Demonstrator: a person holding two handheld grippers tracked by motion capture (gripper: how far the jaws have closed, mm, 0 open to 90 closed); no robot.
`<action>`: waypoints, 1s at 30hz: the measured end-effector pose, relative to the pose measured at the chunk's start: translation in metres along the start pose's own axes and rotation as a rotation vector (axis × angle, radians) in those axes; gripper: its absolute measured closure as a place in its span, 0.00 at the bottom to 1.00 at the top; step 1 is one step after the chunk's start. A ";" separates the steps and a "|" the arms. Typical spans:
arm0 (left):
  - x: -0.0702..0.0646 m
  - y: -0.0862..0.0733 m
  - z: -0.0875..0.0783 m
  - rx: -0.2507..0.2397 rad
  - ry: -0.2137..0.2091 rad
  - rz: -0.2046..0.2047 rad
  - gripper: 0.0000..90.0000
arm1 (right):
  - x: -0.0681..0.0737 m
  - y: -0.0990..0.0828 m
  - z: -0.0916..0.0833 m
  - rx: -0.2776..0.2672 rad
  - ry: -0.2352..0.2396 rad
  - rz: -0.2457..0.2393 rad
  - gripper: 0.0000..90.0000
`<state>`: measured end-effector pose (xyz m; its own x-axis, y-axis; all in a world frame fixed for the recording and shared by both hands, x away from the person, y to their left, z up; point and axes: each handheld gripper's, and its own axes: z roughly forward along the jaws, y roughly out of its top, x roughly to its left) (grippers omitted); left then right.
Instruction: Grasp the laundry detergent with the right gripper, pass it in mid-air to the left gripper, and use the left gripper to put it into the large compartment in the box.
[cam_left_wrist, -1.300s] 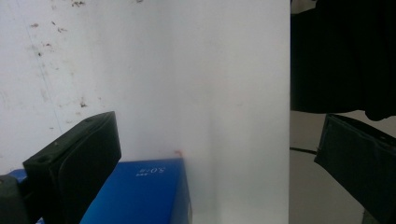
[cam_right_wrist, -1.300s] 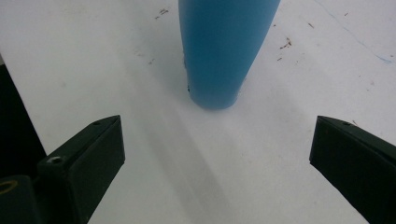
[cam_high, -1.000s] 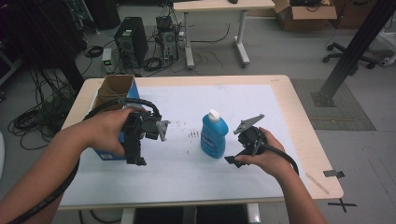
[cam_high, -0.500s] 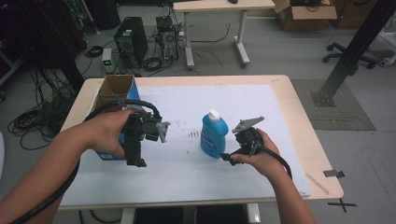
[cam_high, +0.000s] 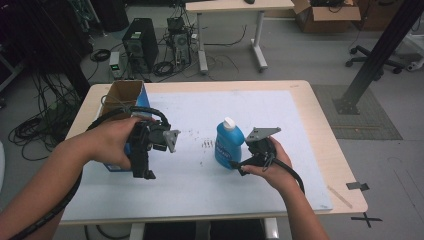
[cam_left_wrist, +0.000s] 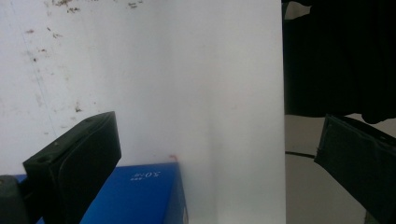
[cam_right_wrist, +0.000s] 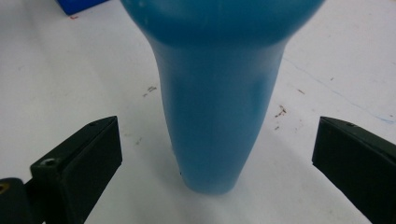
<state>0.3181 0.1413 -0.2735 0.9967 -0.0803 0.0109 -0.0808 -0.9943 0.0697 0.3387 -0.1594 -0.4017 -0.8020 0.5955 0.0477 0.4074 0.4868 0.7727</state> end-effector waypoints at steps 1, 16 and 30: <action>0.000 0.000 0.000 0.002 0.000 -0.001 0.00 | 0.000 0.000 0.001 -0.004 -0.001 -0.004 0.02; -0.001 -0.002 0.002 -0.013 -0.007 -0.005 0.00 | 0.006 -0.002 0.016 -0.104 -0.012 0.021 0.01; -0.002 -0.001 0.003 -0.002 -0.007 0.000 0.00 | 0.009 -0.003 0.025 -0.186 -0.097 0.073 0.01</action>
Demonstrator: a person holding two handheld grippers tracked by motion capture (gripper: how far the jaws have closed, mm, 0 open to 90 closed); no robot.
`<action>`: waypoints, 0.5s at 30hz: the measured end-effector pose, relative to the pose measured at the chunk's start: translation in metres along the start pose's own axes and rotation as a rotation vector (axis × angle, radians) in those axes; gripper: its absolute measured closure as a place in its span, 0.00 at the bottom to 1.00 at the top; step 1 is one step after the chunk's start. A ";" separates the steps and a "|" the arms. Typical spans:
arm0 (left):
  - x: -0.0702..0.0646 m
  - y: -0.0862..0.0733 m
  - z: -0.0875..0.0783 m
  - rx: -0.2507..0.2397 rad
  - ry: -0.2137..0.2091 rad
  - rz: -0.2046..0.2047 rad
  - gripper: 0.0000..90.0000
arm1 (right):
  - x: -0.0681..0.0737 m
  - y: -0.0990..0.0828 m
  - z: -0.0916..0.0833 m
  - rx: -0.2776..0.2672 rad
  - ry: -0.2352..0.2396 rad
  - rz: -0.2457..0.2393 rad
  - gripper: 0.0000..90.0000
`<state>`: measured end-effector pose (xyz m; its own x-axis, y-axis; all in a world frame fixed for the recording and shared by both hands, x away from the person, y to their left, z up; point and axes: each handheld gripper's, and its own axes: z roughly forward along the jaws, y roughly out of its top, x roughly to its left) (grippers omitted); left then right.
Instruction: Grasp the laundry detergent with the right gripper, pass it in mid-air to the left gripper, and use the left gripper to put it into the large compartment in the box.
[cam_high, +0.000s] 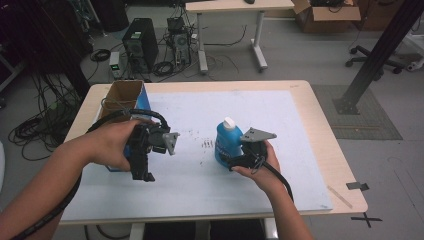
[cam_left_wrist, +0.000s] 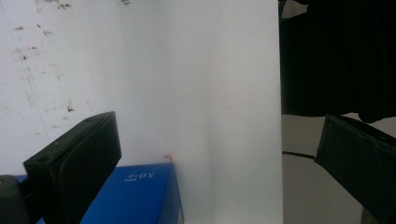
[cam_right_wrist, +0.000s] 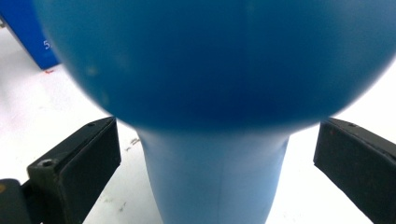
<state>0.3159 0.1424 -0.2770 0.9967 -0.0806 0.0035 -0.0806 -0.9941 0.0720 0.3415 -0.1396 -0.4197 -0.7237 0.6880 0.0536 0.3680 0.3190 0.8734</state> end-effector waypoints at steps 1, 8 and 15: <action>0.000 0.000 0.000 -0.002 0.001 0.000 0.00 | 0.000 0.000 0.000 -0.003 0.000 0.003 0.01; 0.000 -0.001 -0.001 -0.008 0.003 0.002 0.00 | 0.003 -0.001 0.003 -0.017 -0.019 0.008 0.03; 0.001 -0.003 -0.001 -0.014 0.010 -0.005 0.00 | 0.005 -0.001 0.005 -0.021 -0.022 0.002 0.08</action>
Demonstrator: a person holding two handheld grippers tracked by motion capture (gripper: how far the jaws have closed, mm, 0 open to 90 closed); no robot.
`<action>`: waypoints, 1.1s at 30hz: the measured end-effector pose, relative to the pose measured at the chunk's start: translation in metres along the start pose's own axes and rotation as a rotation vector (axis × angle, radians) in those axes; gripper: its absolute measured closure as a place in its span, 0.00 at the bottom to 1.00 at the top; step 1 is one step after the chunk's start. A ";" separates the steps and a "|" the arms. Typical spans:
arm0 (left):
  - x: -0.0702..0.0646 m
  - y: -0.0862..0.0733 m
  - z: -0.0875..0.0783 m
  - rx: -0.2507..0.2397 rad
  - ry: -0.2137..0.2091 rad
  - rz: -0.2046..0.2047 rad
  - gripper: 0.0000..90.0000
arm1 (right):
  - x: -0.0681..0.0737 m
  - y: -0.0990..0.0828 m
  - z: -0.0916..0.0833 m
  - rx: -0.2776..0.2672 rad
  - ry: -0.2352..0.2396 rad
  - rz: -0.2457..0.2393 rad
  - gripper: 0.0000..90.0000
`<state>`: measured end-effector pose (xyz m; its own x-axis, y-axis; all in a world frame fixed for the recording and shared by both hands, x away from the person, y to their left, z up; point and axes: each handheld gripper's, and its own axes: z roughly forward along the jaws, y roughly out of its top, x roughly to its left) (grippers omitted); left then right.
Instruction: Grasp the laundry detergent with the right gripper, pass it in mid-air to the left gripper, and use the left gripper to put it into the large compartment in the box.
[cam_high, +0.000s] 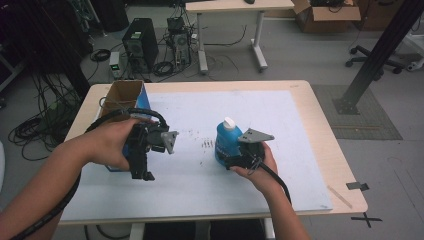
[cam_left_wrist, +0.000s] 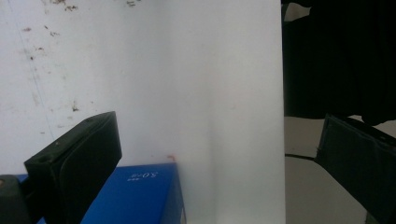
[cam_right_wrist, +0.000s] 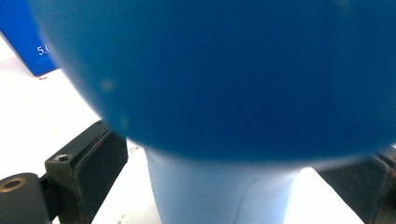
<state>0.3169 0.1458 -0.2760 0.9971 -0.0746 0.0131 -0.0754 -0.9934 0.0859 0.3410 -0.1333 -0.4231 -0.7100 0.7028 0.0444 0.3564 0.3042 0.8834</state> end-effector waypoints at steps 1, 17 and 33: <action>0.000 0.000 0.000 0.003 0.000 0.001 0.00 | 0.000 0.000 0.000 0.001 -0.002 -0.003 0.09; 0.002 0.000 0.001 -0.008 0.004 0.005 0.00 | 0.000 -0.001 -0.001 -0.014 -0.012 -0.018 0.21; 0.004 0.000 0.003 -0.011 0.003 0.003 0.00 | 0.004 -0.005 0.005 -0.016 -0.009 -0.039 0.34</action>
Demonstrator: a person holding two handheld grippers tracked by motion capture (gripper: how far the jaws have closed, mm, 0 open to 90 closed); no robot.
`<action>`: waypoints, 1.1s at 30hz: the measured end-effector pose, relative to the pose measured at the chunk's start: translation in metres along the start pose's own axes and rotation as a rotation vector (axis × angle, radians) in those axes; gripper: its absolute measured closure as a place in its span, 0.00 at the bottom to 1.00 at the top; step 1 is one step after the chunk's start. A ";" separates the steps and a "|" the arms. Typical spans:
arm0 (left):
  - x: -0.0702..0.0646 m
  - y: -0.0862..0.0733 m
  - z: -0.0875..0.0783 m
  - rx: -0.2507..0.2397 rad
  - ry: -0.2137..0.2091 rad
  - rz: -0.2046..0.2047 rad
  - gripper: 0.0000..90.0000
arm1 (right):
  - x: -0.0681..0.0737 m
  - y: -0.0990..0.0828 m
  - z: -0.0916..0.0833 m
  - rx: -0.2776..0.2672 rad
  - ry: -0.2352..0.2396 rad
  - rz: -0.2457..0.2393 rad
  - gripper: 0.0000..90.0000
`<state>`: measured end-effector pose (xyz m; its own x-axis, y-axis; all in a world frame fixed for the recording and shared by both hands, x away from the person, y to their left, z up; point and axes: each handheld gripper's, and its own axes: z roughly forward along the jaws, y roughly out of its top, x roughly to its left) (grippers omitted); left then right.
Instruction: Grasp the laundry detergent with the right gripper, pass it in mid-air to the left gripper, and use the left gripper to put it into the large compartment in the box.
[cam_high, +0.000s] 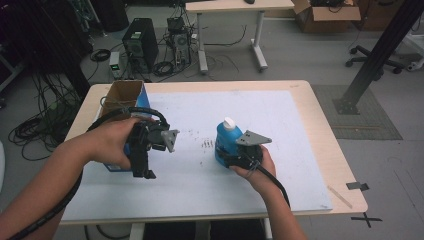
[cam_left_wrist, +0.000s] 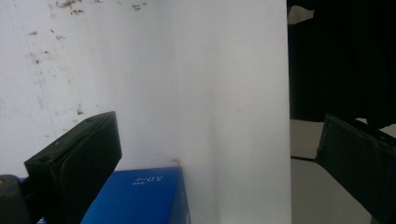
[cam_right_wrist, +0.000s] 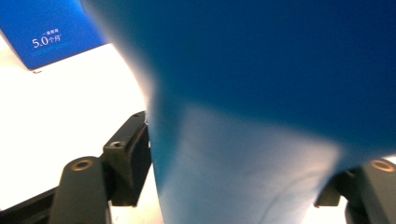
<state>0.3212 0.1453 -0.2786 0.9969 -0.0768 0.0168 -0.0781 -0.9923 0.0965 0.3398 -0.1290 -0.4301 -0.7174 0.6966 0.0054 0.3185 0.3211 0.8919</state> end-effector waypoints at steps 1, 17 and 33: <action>0.000 0.000 0.000 0.001 0.002 0.003 0.00 | 0.000 0.000 0.000 0.000 -0.002 -0.004 0.34; 0.002 0.002 -0.002 -0.001 0.004 -0.005 0.00 | 0.001 -0.003 0.002 -0.044 -0.005 -0.004 0.50; 0.003 0.007 -0.026 -0.012 0.047 -0.004 0.00 | -0.011 0.029 -0.037 -0.065 0.117 -0.090 0.51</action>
<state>0.3232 0.1404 -0.2522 0.9957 -0.0682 0.0630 -0.0748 -0.9913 0.1081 0.3343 -0.1514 -0.3876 -0.8098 0.5861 -0.0265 0.2117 0.3340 0.9185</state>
